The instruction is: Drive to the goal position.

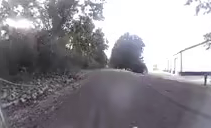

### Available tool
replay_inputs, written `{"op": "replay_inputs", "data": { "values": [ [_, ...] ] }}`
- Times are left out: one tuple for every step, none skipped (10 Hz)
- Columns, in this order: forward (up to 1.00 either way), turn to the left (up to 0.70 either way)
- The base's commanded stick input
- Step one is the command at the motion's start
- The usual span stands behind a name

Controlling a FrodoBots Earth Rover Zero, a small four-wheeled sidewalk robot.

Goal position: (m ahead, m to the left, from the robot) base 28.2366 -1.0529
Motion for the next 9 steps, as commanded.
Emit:
{"op": "replay_inputs", "data": {
  "values": [
    [0.7,0.0],
    [0.7,0.0],
    [0.7,0.0],
    [0.7,0.0],
    [0.7,0.0],
    [0.7,0.0],
    [0.7,0.0],
    [0.7,0.0],
    [0.7,0.0]
  ]
}}
